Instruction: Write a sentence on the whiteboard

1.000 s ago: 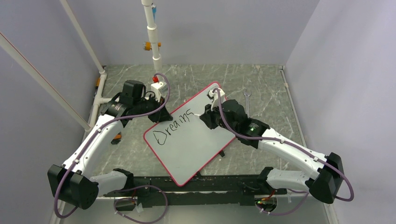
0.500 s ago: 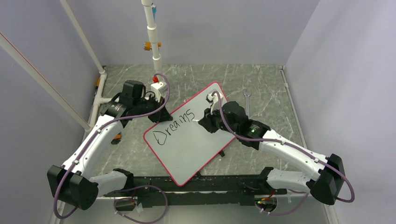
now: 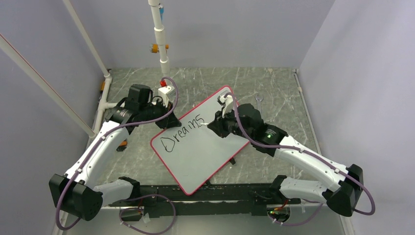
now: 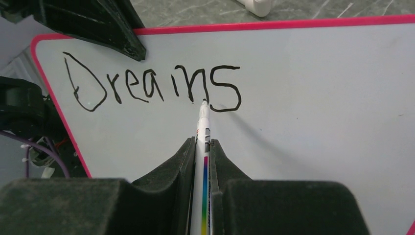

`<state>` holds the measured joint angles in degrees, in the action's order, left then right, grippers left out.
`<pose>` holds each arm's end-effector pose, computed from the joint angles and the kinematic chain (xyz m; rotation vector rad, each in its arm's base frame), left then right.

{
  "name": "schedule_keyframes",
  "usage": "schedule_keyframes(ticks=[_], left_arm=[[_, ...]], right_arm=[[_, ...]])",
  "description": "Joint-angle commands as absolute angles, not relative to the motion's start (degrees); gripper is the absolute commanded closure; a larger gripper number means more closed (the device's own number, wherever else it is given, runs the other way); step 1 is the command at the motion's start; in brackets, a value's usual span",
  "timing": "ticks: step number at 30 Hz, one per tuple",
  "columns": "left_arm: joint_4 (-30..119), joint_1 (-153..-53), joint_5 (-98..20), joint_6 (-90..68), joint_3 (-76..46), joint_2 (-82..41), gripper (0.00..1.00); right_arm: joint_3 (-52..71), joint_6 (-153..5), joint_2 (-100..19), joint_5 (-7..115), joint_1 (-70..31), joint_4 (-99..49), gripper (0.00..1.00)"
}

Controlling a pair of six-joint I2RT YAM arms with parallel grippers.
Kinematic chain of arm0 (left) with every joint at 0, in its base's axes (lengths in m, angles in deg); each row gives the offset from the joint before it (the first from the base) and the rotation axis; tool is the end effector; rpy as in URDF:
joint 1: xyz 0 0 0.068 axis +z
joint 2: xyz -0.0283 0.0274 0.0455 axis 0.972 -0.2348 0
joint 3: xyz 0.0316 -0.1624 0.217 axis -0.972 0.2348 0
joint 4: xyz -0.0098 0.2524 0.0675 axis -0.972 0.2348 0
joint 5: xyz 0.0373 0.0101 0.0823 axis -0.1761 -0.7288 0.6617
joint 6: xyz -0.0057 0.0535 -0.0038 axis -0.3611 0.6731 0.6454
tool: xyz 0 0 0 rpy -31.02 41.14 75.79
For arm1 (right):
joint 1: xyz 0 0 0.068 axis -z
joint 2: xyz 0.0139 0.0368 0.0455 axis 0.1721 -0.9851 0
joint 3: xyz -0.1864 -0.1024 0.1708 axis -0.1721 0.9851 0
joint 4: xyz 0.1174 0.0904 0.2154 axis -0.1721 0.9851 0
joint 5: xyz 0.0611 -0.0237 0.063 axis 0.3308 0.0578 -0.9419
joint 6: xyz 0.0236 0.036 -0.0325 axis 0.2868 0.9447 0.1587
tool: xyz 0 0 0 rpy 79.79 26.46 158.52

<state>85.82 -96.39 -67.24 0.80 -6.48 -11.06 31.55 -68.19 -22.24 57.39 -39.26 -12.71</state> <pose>0.2165 -0.1013 0.3348 0.7271 2.1699 -0.9118 0.1624 0.1922 0.3291 -0.6890 1.9062 0.7739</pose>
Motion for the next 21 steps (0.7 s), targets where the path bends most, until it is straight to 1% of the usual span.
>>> schedule_keyframes(ticks=[1, 7, 16, 21], left_arm=[[83.2, -96.6, -62.7, 5.8, -6.6, -9.3, 1.00], [83.1, -96.9, -62.0, 5.5, -6.6, -8.9, 1.00], [83.4, -98.8, -59.3, 5.4, -6.5, -9.1, 1.00], [83.2, -99.8, -57.5, 4.6, -6.4, -8.8, 1.00]], right_arm=[[28.3, -67.9, -18.3, 57.9, -39.0, -12.6, 1.00], [30.2, -66.8, -16.7, 58.1, -39.0, -11.6, 1.00], [32.7, -65.4, -13.7, 54.2, -39.4, -10.7, 1.00], [34.5, -64.4, -12.5, 54.1, -41.2, -10.4, 1.00]])
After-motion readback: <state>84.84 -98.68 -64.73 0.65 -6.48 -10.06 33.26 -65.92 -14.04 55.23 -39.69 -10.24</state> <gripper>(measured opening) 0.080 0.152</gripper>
